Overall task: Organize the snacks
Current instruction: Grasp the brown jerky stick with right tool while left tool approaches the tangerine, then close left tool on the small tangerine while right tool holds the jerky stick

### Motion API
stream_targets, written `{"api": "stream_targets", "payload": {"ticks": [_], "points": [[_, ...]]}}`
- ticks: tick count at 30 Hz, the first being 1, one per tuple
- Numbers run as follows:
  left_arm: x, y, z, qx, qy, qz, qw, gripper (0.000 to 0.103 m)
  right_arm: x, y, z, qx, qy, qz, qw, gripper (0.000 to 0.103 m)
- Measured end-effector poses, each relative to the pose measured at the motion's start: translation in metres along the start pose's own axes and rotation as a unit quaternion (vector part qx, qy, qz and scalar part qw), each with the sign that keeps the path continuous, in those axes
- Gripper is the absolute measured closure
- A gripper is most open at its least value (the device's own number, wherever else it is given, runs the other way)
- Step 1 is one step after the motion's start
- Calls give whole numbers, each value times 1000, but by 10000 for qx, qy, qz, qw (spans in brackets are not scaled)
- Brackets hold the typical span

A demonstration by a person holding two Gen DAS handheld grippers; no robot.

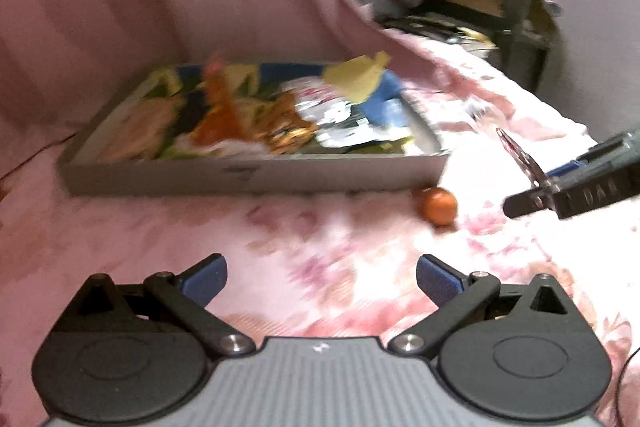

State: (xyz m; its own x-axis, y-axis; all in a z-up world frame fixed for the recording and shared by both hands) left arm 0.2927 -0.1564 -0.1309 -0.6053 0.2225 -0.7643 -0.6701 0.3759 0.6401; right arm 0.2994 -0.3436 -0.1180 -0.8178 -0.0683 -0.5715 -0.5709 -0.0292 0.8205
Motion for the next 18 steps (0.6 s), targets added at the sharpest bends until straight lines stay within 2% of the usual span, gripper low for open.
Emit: {"api": "stream_targets", "payload": {"ticks": [5,11,14,18], "points": [[-15,-25,-33,321,-390,-62,9987,0,-6,2,-15,-108,-354,-185,9991,54],[-20,-50,-64,320,-891,-83,9955,3,-15,-1,-18,-232,-519,-309,9979,54],[-20,-55,-71,312,-930,-104,9951,9,-18,-2,-19,-247,-518,-337,9978,54],[-20,-60,-79,402,-894,-87,9951,22,-21,-2,-21,-289,-605,-407,9969,54]]}}
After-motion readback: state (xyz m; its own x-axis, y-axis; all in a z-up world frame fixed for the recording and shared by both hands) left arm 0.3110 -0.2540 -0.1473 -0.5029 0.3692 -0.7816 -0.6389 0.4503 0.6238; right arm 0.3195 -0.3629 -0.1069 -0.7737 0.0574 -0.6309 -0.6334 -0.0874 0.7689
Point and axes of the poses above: each gripper's, at about its wrist camera, not at the fingertips, and y roughly against the way its jaws point, z to its left, x to its underside, the point moved 7 cm from there along -y, roughly the way its jaws point, and after that the axes turned 1 degree about -z, right-handed, at the moved point
